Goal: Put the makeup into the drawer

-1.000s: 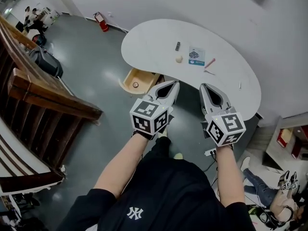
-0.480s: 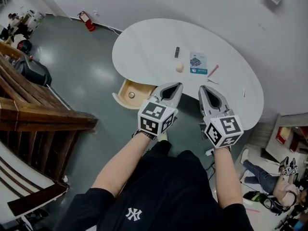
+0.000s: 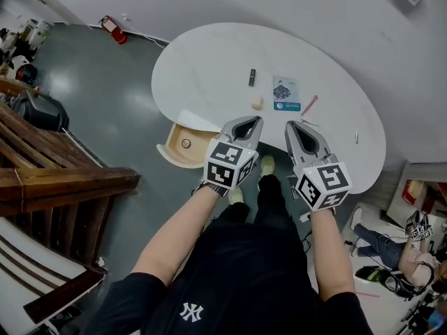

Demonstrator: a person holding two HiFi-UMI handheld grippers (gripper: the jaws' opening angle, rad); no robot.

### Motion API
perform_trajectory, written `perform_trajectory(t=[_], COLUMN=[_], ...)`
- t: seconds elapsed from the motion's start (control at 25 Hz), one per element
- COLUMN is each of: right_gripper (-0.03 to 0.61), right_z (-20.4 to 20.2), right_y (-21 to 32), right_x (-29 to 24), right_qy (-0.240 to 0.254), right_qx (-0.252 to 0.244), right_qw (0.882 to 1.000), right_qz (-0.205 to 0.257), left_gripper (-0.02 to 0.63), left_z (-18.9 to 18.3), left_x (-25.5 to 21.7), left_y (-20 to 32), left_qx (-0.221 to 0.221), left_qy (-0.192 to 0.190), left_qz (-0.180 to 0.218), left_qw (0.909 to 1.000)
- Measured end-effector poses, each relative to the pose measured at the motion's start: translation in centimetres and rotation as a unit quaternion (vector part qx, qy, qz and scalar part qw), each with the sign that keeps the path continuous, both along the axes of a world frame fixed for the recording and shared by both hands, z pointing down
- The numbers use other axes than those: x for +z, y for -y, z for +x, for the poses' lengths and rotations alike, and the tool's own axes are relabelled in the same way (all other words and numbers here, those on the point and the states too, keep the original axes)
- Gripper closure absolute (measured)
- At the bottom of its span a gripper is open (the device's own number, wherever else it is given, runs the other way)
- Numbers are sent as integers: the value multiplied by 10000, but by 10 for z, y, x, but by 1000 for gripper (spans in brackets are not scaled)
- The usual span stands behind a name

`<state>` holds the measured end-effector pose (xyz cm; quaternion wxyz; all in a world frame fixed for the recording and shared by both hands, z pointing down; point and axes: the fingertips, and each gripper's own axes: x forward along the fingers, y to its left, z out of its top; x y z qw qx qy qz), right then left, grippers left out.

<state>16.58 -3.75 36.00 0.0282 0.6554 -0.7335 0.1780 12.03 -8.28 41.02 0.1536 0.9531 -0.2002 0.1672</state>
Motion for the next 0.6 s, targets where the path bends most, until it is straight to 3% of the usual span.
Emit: perform_trajectory(t=[0.32,0.6], right_gripper=[562,561], right_z=[31,69], right_y=[64,100], right_x=[30,85], right_qy=[156,400], right_qx=[-549,-894], right_qw=[9982,9936], right_qz=[-171,-557], left_gripper=[604,588], left_z=[33,66], left_x=[47,118], left_y=[46,70], left_qx=[-140,-304], left_qy=[591,1215], left_qz=[-165,-237], left_qw=[9980,9918])
